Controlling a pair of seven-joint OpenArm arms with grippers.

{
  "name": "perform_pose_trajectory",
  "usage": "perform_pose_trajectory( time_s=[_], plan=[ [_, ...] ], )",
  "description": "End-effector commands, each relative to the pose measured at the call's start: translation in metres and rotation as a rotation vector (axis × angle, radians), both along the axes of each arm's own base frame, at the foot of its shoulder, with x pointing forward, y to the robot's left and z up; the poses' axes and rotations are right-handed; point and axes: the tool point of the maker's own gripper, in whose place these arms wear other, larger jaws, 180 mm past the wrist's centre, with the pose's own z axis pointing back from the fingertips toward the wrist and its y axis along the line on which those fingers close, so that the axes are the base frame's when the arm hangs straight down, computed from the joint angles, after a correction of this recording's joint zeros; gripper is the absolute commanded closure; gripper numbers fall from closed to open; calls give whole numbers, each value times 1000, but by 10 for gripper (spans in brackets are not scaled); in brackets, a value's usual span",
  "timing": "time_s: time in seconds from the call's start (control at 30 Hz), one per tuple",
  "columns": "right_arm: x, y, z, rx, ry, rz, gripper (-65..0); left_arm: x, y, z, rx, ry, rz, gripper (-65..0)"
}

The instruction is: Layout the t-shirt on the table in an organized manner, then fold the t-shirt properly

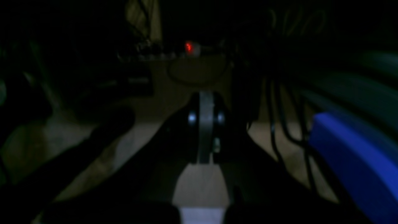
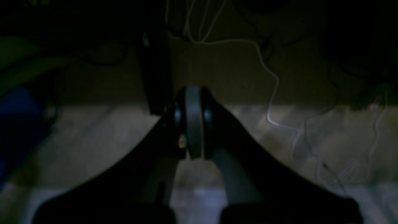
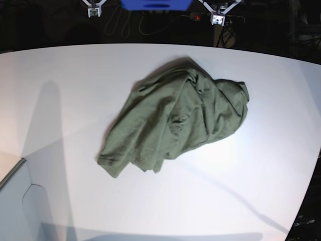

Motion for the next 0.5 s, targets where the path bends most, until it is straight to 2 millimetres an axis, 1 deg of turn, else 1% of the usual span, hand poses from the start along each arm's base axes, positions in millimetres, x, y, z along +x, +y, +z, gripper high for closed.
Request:
perform_pose_trajectory(
  time_s=[0.0, 0.07, 0.13, 0.17, 0.2, 0.27, 0.37, 0.47],
  plan=[
    [5, 0, 11, 2, -42, 2, 0, 1, 3, 11, 2, -28, -14, 0],
    [14, 1, 27, 2, -83, 5, 0, 12, 5, 28, 6, -67, -21, 0],
    [27, 1, 45, 1, -130, 9, 0, 25, 2, 46, 0, -111, -22, 0],
    [32, 2, 54, 1, -149, 9, 0, 31, 7, 56, 8, -132, -11, 0],
    [39, 2, 63, 1, -173, 11, 0, 36, 16, 64, 23, -148, 8, 0],
    [53, 3, 78, 1, -218, 13, 0, 51, 27, 82, 44, -194, 36, 0],
    [76, 4, 100, 0, -285, 16, 0, 72, 34, 105, 57, -260, 42, 0],
    [105, 4, 127, -2, -368, 21, 0, 93, 33, 128, 57, -336, 33, 0]
  ],
)
